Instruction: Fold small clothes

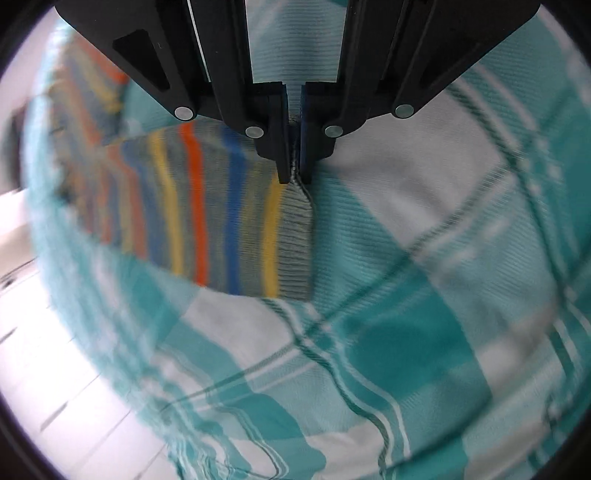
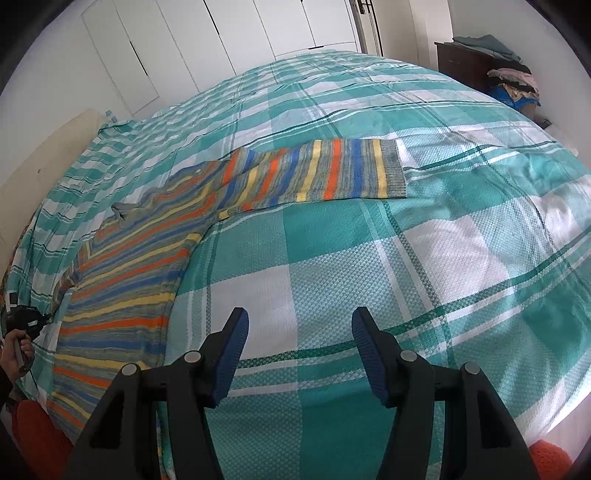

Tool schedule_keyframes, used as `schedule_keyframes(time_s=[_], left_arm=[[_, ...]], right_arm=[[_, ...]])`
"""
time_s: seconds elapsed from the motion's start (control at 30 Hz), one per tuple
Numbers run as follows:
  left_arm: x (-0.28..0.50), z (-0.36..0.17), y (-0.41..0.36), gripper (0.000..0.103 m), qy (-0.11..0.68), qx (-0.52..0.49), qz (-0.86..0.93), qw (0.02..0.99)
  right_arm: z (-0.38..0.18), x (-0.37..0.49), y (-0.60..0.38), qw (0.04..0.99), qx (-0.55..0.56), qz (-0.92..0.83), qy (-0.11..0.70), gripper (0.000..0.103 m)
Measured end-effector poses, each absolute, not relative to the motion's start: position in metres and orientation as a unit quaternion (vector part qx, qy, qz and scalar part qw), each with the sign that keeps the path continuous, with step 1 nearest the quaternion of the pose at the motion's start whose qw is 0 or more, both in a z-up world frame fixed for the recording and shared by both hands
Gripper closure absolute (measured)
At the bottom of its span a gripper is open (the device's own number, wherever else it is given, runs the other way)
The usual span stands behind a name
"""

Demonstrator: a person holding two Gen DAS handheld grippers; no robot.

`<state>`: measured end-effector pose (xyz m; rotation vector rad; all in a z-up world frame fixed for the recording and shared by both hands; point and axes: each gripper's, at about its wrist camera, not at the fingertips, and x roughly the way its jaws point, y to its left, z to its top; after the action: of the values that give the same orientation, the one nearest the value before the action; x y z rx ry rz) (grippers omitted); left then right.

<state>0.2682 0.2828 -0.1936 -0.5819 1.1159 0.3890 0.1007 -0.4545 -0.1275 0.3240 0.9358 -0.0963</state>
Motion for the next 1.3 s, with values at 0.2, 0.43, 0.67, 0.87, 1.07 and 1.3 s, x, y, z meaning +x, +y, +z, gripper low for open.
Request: schedule_keyframes(time_s=[0.2, 0.43, 0.67, 0.87, 1.07, 1.3], left_arm=[[0.262, -0.197, 0.293, 0.102, 0.532, -0.247, 0.211, 0.782], [0.245, -0.173, 0.282, 0.047, 0.548, -0.199, 0.210, 0.785], [0.279, -0.078, 0.190, 0.023, 0.498, -0.108, -0.003, 0.860], [0.389, -0.068, 0.088, 0.009, 0.503, -0.020, -0.143, 0.852], [0.473, -0.124, 0.028, 0.017, 0.559, 0.068, -0.168, 0.809], [0.516, -0.179, -0.004, 0.022, 0.571, 0.160, -0.174, 0.786]], right_arm=[[-0.130, 0.100, -0.460, 0.875, 0.167, -0.053, 0.451, 0.045], [-0.126, 0.100, -0.459, 0.874, 0.165, -0.046, 0.455, 0.045], [-0.102, 0.114, -0.447, 0.873, 0.140, -0.003, 0.467, 0.036], [-0.068, 0.194, -0.423, 0.876, 0.069, 0.062, 0.473, 0.035], [-0.068, 0.328, -0.387, 0.860, -0.001, 0.129, 0.494, 0.032], [-0.125, 0.473, -0.333, 0.819, -0.072, 0.195, 0.535, 0.033]])
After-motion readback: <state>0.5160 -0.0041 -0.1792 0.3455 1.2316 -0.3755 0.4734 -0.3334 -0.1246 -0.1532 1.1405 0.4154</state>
